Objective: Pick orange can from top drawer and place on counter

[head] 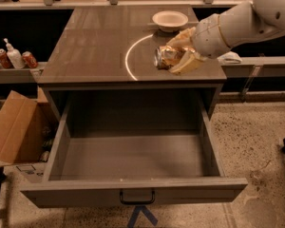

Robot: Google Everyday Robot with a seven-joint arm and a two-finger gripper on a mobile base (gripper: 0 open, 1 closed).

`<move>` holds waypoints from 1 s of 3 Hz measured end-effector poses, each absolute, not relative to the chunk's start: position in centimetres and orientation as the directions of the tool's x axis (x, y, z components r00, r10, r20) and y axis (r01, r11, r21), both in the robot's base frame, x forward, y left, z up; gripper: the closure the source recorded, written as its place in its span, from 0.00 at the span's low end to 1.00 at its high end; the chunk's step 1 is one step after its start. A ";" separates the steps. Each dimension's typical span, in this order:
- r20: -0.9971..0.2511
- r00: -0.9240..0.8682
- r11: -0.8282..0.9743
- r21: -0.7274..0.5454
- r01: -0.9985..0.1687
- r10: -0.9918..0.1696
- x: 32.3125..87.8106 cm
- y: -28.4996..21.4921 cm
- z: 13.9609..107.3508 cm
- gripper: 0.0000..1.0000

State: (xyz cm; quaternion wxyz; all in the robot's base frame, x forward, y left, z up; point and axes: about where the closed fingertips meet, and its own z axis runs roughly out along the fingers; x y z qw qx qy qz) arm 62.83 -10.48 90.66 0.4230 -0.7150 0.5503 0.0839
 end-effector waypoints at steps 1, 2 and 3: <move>-0.619 0.359 0.000 -0.501 -0.865 -0.698 65.6 -10.1 91.1 1.00; -0.645 0.331 0.026 -0.479 -0.877 -0.689 67.9 -9.9 90.9 1.00; -0.665 0.302 0.047 -0.453 -0.890 -0.683 69.8 -9.7 90.2 1.00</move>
Offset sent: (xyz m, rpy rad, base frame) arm 0.0800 0.0020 0.0039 0.0928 0.0656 -0.0685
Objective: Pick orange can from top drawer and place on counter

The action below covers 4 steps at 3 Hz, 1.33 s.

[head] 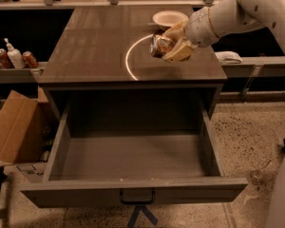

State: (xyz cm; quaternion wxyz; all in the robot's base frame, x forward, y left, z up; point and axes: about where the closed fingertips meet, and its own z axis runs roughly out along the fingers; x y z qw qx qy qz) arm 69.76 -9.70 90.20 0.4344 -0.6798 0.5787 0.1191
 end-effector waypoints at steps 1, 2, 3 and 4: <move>-0.676 0.280 0.065 -0.438 -0.897 -0.681 71.1 -9.5 89.9 0.81; -0.686 0.265 0.077 -0.425 -0.902 -0.677 72.4 -9.2 89.6 0.51; -0.689 0.258 0.081 -0.417 -0.905 -0.677 73.0 -8.9 89.6 0.27; -0.692 0.255 0.081 -0.414 -0.907 -0.675 73.5 -8.7 89.7 0.04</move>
Offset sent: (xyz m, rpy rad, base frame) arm 0.0367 0.0003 -0.0019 0.0273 0.0312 -0.0421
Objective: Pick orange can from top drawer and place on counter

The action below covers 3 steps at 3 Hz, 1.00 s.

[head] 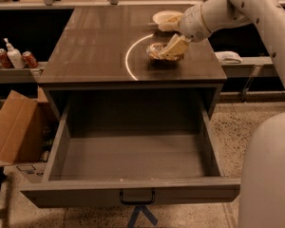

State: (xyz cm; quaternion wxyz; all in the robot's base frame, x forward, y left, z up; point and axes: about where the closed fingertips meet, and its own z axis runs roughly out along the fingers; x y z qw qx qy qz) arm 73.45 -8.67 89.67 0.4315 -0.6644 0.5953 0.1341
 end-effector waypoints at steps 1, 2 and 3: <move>-0.694 0.256 0.079 -0.413 -0.907 -0.673 73.7 -8.3 89.8 0.00; -0.694 0.256 0.079 -0.413 -0.907 -0.673 73.7 -8.3 89.8 0.00; -0.695 0.251 0.095 -0.419 -0.903 -0.674 72.4 -9.9 89.7 0.00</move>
Offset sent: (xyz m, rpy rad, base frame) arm -0.0006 -0.0041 0.0099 -0.0080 -0.0004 -0.0128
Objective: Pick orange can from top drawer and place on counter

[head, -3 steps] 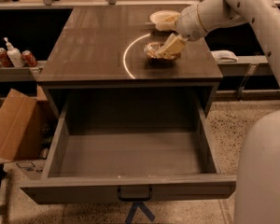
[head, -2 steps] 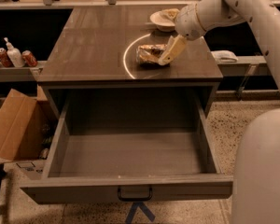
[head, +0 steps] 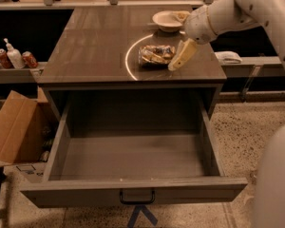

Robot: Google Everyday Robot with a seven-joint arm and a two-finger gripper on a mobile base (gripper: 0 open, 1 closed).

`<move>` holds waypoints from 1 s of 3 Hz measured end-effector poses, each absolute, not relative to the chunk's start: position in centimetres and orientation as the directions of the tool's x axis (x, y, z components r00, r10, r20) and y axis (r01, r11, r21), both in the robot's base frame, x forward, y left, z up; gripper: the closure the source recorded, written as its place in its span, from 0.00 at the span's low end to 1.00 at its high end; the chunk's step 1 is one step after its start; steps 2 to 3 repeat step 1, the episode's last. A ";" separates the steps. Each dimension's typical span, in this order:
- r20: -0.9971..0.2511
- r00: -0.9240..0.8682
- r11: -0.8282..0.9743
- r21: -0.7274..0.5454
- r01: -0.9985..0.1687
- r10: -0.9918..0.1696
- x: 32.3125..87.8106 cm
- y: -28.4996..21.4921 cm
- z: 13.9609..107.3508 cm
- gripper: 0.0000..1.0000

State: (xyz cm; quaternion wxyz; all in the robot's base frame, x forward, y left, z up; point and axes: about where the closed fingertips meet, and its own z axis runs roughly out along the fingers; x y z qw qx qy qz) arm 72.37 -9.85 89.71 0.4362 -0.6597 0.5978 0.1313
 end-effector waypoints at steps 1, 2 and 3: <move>-0.697 0.247 0.120 -0.432 -0.894 -0.673 69.7 -12.3 89.3 0.00; -0.697 0.247 0.120 -0.432 -0.894 -0.673 69.7 -12.3 89.3 0.00; -0.697 0.247 0.120 -0.432 -0.894 -0.673 69.7 -12.3 89.3 0.00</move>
Offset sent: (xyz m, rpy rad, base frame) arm 0.0000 0.0000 0.0000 0.0000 0.0000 0.0000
